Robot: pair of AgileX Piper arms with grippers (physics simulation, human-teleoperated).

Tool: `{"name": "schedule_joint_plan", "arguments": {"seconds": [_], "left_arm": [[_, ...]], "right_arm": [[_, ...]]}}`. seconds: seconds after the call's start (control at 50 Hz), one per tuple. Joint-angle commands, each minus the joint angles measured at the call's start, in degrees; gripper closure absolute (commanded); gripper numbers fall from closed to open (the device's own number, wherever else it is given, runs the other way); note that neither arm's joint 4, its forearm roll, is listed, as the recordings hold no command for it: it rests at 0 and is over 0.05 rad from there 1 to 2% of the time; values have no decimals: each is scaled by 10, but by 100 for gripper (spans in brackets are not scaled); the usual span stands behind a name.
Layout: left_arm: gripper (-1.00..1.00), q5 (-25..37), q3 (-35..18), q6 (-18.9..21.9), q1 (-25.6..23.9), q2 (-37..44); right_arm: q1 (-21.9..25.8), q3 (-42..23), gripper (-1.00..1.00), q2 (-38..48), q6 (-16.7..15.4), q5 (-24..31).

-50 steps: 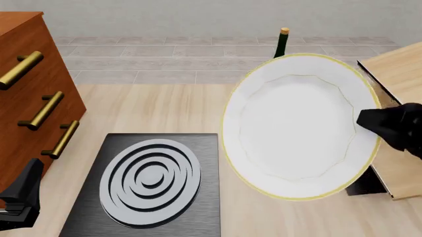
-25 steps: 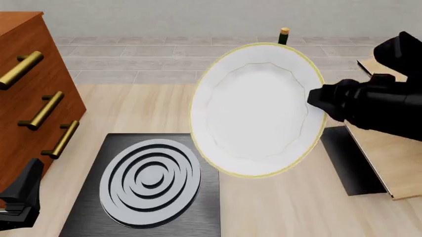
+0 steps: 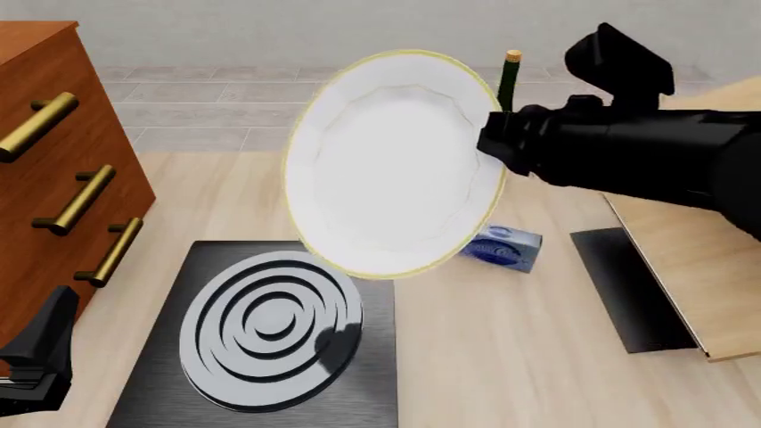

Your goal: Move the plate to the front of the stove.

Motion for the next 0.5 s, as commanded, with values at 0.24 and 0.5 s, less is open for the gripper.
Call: {"name": "schedule_joint_plan", "arguments": {"seconds": [0.24,0.5], "left_arm": [[-100,0,0,0,0,0],[-100,0,0,0,0,0]], "right_arm": [[47,-81,100,113,26,-74],[50,-94,100,167,69,-150]]}}
